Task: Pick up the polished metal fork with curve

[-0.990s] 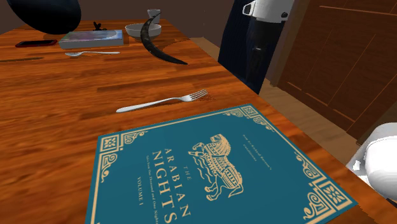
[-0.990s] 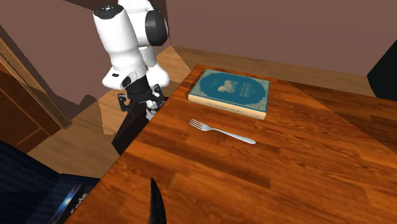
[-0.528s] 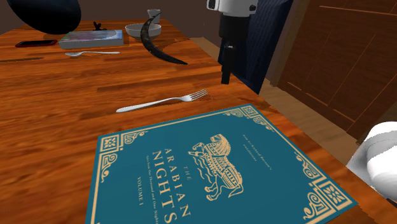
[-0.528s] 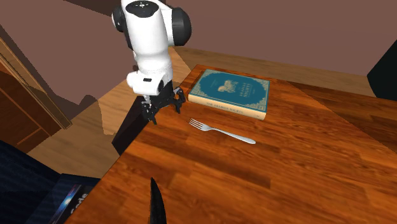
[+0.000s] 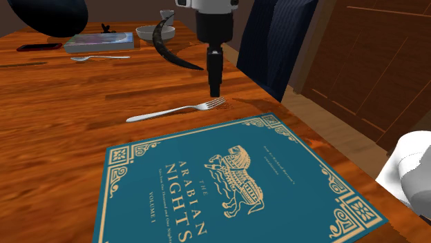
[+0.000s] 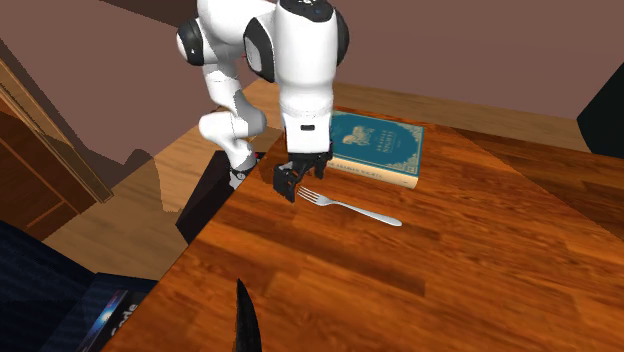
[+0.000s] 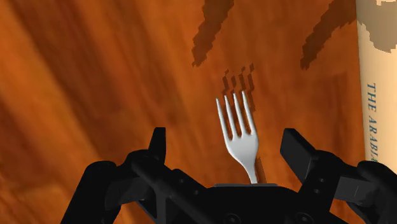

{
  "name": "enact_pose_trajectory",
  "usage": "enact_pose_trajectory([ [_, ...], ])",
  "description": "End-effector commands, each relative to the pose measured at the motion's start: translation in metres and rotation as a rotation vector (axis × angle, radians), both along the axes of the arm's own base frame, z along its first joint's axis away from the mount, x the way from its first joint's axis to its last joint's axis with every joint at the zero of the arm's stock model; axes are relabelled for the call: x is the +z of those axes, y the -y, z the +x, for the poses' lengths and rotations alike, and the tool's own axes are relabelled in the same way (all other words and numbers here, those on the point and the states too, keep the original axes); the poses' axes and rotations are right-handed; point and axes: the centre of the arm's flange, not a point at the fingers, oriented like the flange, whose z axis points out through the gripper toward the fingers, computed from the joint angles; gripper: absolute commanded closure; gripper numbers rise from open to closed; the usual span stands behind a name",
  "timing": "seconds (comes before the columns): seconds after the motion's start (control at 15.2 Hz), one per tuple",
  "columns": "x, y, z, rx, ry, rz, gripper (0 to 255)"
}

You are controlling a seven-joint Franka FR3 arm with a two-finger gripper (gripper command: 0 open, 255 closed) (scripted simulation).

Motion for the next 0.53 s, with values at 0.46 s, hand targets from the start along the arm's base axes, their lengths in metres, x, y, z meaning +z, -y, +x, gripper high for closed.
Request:
enact_pose_trajectory([
  [0.46, -0.021, -0.052, 0.001, 0.11, -0.002, -0.017, 0],
])
